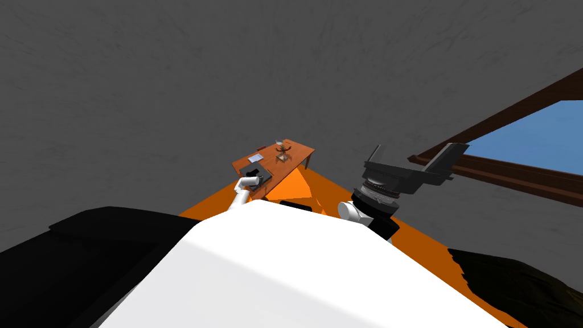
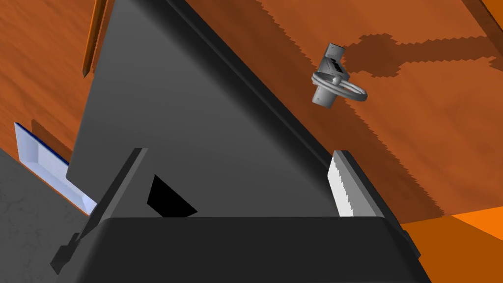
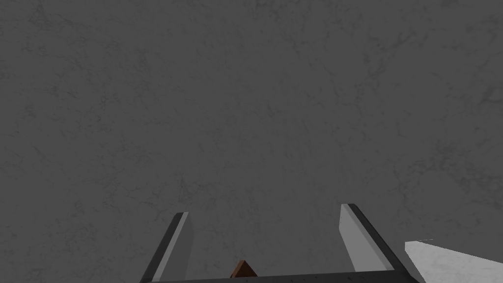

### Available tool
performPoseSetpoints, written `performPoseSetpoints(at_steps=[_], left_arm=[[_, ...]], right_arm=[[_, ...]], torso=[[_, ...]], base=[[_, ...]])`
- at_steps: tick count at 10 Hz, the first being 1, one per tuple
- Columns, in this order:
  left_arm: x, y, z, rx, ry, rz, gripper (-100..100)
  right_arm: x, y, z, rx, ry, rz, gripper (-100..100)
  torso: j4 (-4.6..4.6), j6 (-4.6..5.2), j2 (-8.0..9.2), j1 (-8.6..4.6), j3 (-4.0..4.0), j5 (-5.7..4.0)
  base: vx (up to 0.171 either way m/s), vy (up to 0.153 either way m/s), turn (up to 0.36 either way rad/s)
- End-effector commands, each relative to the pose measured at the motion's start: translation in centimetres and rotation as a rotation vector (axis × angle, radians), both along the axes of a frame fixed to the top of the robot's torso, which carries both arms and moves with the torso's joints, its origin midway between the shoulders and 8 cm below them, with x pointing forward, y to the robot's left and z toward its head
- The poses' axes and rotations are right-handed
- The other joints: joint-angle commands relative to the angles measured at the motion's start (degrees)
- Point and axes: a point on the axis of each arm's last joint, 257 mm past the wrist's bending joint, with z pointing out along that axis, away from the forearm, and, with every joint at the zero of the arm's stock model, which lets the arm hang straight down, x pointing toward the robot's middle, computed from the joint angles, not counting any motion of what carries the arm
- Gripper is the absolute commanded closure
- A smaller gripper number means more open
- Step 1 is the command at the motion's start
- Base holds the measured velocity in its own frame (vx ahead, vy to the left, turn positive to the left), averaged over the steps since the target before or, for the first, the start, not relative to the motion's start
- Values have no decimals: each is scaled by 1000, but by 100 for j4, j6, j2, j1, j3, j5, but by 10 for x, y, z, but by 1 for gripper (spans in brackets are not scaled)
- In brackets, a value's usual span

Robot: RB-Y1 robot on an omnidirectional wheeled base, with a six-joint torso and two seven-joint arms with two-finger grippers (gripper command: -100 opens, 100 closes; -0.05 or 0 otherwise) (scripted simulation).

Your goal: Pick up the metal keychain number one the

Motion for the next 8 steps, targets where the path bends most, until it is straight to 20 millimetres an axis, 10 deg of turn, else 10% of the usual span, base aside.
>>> performPoseSetpoints(at_steps=[1,8], left_arm=[[-12,6,-6,-17,50,25,-100],[-38,16,-17,-58,158,81,-100]], right_arm=[[0,0,0,0,0,0,0],[0,0,0,0,0,0,0]], torso=[[0,0,0,0,0,0],[-1,1,0,0,-1,0]], base=[[87,-48,74],[66,-41,37]])
